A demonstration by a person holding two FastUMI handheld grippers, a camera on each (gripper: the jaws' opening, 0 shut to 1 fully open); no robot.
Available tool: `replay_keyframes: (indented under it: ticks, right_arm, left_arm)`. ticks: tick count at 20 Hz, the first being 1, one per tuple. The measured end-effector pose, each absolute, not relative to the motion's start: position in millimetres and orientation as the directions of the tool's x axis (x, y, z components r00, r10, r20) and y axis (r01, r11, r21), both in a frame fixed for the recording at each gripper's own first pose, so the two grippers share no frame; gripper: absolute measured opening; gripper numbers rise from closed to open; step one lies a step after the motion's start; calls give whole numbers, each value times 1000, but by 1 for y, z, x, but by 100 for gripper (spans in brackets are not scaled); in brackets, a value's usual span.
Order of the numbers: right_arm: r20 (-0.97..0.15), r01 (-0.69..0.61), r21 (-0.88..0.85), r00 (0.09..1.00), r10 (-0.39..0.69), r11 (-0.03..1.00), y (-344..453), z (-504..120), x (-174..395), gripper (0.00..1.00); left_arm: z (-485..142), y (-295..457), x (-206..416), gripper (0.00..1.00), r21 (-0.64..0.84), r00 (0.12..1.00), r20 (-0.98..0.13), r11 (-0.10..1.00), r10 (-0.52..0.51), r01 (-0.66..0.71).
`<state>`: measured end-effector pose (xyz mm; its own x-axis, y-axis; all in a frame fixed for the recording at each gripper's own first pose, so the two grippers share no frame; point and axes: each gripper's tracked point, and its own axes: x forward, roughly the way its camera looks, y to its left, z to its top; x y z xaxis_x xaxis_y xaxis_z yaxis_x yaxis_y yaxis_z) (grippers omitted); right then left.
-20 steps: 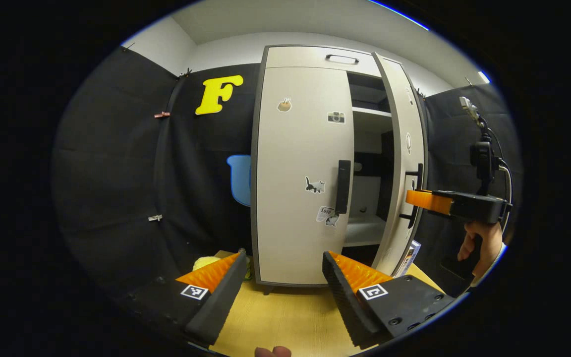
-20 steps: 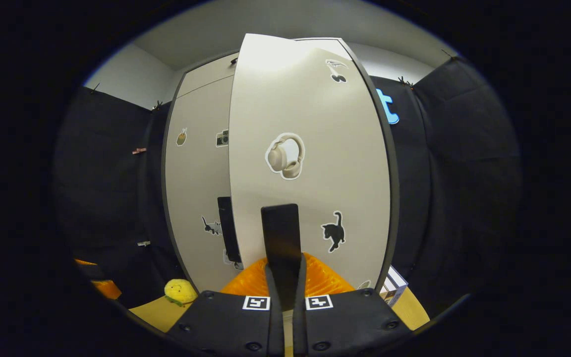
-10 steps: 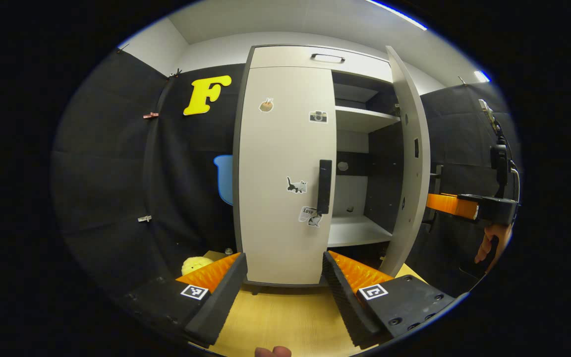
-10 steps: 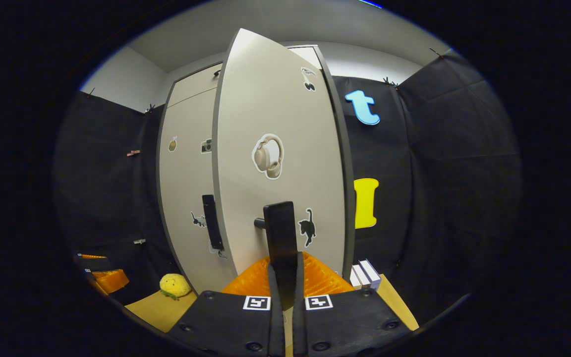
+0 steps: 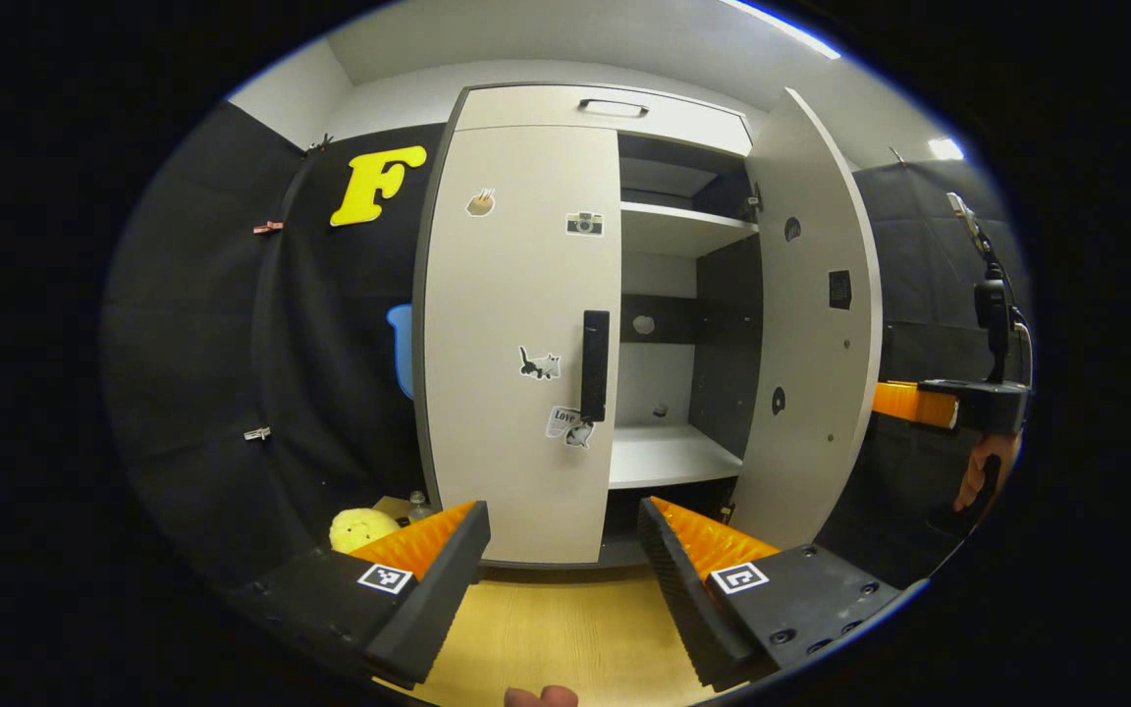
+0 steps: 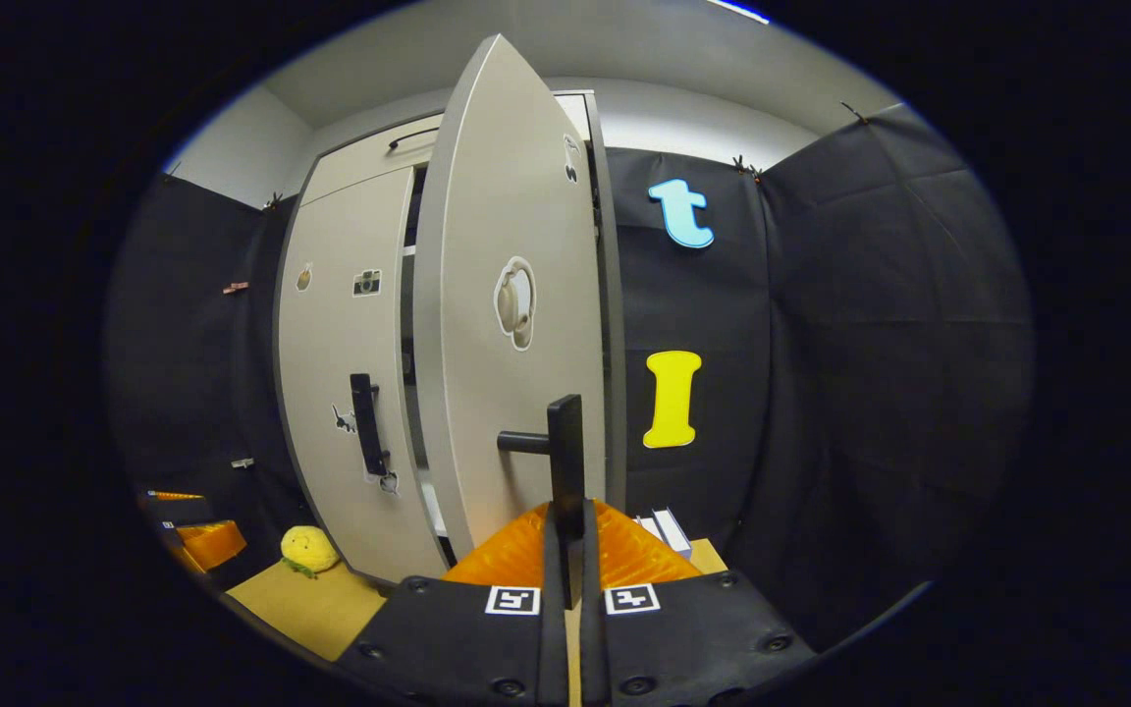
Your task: Open the right door of the double-door shoe cabinet with the right hand, and open the left door with the left hand.
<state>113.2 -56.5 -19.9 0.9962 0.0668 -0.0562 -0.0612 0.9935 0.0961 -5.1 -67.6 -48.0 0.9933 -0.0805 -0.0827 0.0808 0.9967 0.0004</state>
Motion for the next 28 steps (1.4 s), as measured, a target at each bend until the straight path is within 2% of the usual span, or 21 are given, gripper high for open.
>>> replay_keyframes:
  ticks: [7,9,19,20,24,28]
  right_arm:
    - [-63,-18,129,998,26,991,-99,-22,117,9]
    - [-67,-25,156,997,36,987,-105,-22,114,5]
    - [-97,-12,194,995,32,981,-105,-29,114,8]
    - [-109,-11,197,994,33,980,-107,-32,111,9]
    - [-99,-5,192,995,24,981,-120,-28,92,31]
    - [-84,27,186,996,-11,982,-138,-22,78,100]
  left_arm:
    - [-46,-85,0,95,9,992,-80,995,-102,103]
    - [-45,-88,3,95,12,991,-79,994,-104,106]
    - [-26,-101,28,95,28,991,-58,992,-118,119]
    - [-25,-103,33,92,31,991,-61,992,-119,121]
    - [-13,-104,58,95,49,992,-53,992,-112,114]
    - [-9,-113,91,94,63,990,-60,990,-124,128]
